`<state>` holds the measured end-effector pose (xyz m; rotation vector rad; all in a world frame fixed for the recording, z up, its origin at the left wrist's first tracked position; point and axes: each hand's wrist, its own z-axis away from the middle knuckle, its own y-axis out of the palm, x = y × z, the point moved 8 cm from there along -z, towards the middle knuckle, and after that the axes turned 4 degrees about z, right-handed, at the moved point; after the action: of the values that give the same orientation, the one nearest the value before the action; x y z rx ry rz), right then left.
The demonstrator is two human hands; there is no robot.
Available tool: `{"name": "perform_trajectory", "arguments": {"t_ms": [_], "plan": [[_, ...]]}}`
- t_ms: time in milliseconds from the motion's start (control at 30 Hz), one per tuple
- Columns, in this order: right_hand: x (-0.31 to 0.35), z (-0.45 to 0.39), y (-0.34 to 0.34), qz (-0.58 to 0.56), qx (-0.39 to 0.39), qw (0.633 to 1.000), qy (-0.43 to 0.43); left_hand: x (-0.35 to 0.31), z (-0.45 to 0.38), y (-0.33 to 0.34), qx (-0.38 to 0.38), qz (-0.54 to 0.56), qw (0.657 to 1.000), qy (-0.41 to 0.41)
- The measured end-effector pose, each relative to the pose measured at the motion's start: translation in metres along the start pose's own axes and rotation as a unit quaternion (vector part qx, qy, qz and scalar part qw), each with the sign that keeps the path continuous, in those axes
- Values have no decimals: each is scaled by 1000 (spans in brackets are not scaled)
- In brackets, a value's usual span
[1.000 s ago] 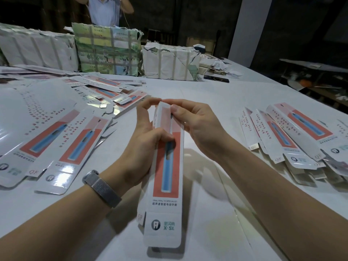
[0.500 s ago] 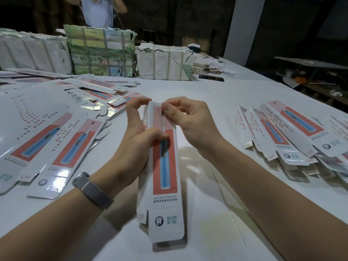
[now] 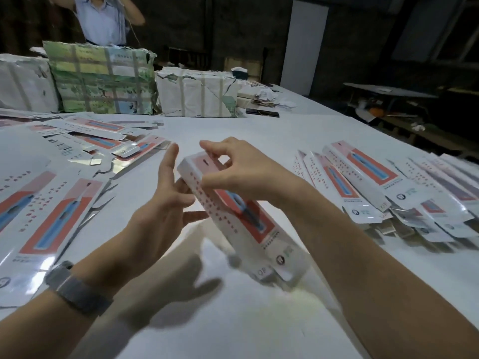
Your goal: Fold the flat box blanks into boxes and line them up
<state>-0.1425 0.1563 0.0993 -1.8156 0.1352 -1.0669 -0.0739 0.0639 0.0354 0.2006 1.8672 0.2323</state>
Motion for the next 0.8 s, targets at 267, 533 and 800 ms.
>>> {"name": "perform_trajectory", "arguments": {"t_ms": [267,533,800], "plan": [[-123,16,-115,204,-169,926,269,-4,-4,-33,-45,-149,985,69],[-179,29,-153,298,-274,850,337,-1,-5,-41,-68,-274,955,89],[-48,-2,-64,122,-243,962,32,-33,-4,-57,-146,-598,788,20]]}}
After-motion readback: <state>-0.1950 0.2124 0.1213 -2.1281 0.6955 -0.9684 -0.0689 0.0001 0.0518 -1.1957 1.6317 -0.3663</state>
